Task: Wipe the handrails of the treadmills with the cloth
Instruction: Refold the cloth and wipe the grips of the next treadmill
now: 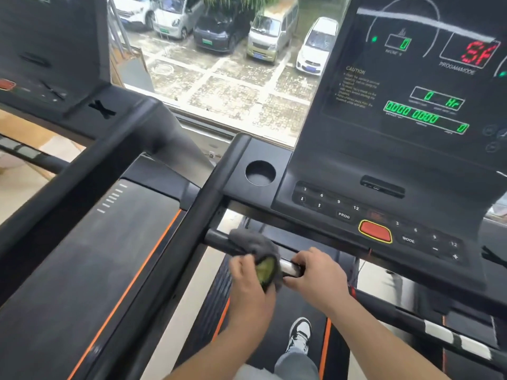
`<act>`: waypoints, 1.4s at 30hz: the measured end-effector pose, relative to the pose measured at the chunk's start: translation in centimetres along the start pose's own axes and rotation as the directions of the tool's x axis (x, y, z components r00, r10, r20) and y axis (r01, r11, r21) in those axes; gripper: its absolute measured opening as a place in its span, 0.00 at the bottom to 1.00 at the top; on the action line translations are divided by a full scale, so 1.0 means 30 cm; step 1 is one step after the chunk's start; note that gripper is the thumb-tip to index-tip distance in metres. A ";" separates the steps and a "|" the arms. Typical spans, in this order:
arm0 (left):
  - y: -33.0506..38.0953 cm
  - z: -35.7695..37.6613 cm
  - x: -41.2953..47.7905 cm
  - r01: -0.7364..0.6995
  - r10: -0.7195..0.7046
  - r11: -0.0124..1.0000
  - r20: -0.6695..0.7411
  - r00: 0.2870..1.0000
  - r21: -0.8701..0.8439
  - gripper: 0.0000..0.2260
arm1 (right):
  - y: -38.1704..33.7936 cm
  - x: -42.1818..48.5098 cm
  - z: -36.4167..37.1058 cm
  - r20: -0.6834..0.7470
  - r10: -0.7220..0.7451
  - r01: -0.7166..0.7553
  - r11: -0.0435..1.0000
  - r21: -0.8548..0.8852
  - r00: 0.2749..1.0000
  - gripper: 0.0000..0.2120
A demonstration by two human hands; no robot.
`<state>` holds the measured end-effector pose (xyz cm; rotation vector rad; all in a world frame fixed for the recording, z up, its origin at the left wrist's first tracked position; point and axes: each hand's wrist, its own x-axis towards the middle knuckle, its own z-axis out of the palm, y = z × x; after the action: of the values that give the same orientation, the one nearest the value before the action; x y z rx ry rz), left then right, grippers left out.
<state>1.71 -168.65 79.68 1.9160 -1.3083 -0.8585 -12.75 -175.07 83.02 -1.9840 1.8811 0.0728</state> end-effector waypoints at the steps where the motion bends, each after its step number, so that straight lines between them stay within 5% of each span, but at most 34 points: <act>1: -0.001 0.016 -0.027 -0.054 0.052 0.998 0.076 0.996 0.017 0.24 | 0.003 0.002 0.002 0.000 -0.009 0.009 1.000 -0.005 1.000 0.12; 5: -0.043 -0.042 -0.001 -0.058 0.066 0.994 0.086 0.994 -0.090 0.19 | 0.004 -0.002 0.010 -0.006 -0.016 0.016 0.999 -0.036 1.000 0.12; 9: -0.084 -0.112 0.017 0.294 -0.381 0.879 -0.183 0.906 -0.375 0.10 | -0.008 -0.001 0.007 -0.010 -0.011 0.011 0.999 -0.035 1.000 0.12; 11: -0.054 -0.086 -0.022 0.434 -0.538 0.756 -0.089 0.838 -0.490 0.09 | -0.005 0.004 0.005 0.009 -0.011 0.012 0.999 -0.031 1.000 0.13; 14: 0.043 -0.010 -0.058 0.571 -0.578 0.649 0.163 0.800 -0.502 0.19 | 0.001 0.013 0.007 0.016 -0.013 0.014 0.999 -0.038 1.000 0.13; 18: 0.080 -0.022 -0.020 0.607 -0.576 0.622 0.235 0.783 -0.495 0.16 | 0.006 0.012 0.013 -0.015 -0.037 0.036 0.997 -0.062 0.999 0.12; 23: -0.019 -0.147 0.063 0.498 -0.684 0.505 0.026 0.729 -0.704 0.17 | 0.003 0.014 0.018 0.002 -0.023 0.023 0.997 -0.068 1.000 0.16; 26: 0.014 -0.131 0.064 0.513 -0.703 0.441 0.072 0.708 -0.736 0.21 | -0.003 0.011 0.008 0.013 -0.027 0.028 0.996 -0.084 1.000 0.16; 30: 0.110 -0.025 -0.027 0.608 -0.594 0.508 0.263 0.760 -0.610 0.20 | 0.012 0.000 0.009 0.025 -0.058 0.060 0.996 -0.069 0.998 0.11; 32: 0.107 -0.024 -0.035 0.630 -0.542 0.516 0.349 0.765 -0.580 0.22 | 0.058 -0.024 0.008 0.065 -0.082 0.080 0.996 0.028 0.995 0.25; 34: 0.076 -0.048 -0.005 0.609 -0.563 0.537 0.290 0.774 -0.583 0.22 | 0.132 -0.065 -0.009 0.073 -0.062 0.054 0.993 0.106 0.995 0.35; 38: 0.119 -0.043 -0.010 0.526 -0.617 0.555 0.105 0.780 -0.644 0.21 | 0.305 -0.128 -0.048 0.031 0.005 -0.004 1.000 -0.027 1.000 0.35; 42: 0.210 0.111 -0.099 0.575 -0.532 0.694 0.230 0.815 -0.432 0.27 | 0.396 -0.149 -0.073 0.070 0.033 -0.030 0.998 -0.051 0.997 0.36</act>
<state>-5.07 -168.15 83.31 1.8719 -0.4414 -1.4318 -25.16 -171.69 83.42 -1.9584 1.8831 0.1984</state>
